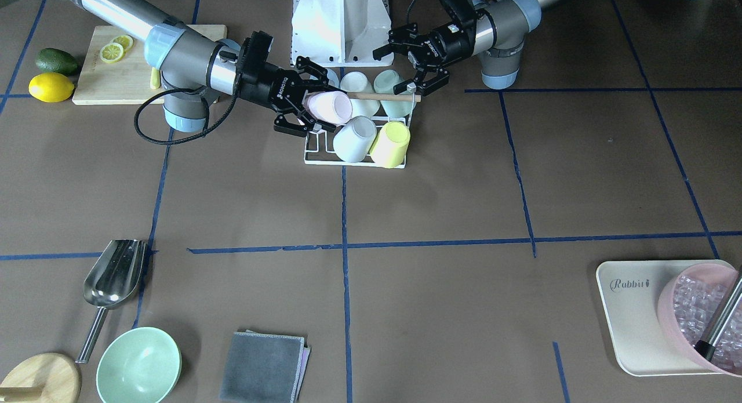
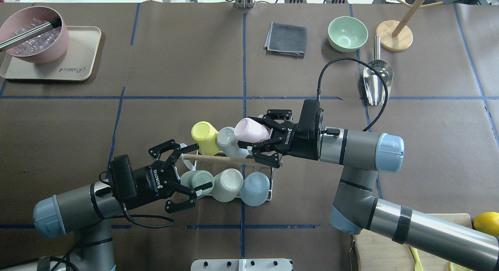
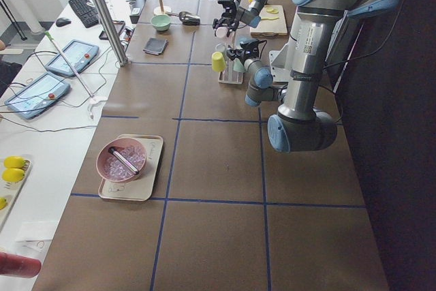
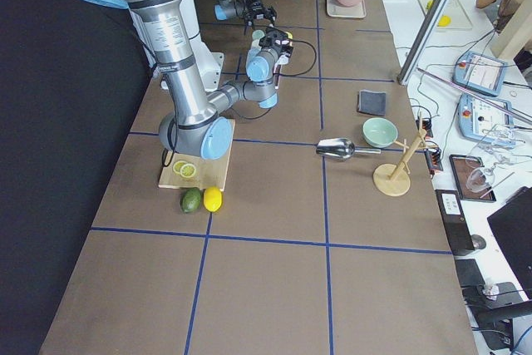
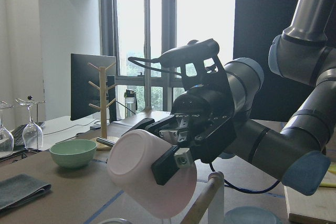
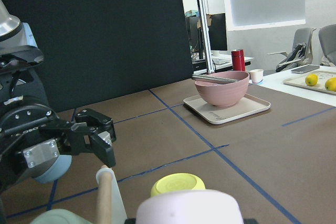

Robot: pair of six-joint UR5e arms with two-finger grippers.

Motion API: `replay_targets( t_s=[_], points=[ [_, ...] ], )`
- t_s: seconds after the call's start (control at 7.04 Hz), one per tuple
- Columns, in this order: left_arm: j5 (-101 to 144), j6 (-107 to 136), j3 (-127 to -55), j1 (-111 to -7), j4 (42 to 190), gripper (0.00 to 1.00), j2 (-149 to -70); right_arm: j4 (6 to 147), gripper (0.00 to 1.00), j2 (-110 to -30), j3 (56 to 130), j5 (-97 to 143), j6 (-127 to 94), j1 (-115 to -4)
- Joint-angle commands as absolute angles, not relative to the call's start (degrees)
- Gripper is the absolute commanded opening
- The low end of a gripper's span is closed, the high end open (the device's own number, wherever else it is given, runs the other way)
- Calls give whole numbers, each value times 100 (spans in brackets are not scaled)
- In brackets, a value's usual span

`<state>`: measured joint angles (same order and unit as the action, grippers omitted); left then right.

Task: Place cup on cup holder

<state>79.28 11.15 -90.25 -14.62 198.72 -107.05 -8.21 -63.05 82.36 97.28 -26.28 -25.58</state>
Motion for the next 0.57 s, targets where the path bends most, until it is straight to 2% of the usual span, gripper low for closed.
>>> replay_targets(
  t_s=[0.0, 0.14, 0.43],
  points=[
    [7928, 1134, -9183, -1503, 19890, 100, -10696, -835, 52, -6337, 8287, 9669, -2680, -2322],
    [7928, 1142, -9385, -1651, 19872, 100, -10670, -835, 100, -6398, 8297, 9677, -2672, -2320],
    [7910, 1447, -9588, -2080, 19828, 100, -10652, -835, 100, -6398, 8297, 9703, -2681, -2416]
  ],
)
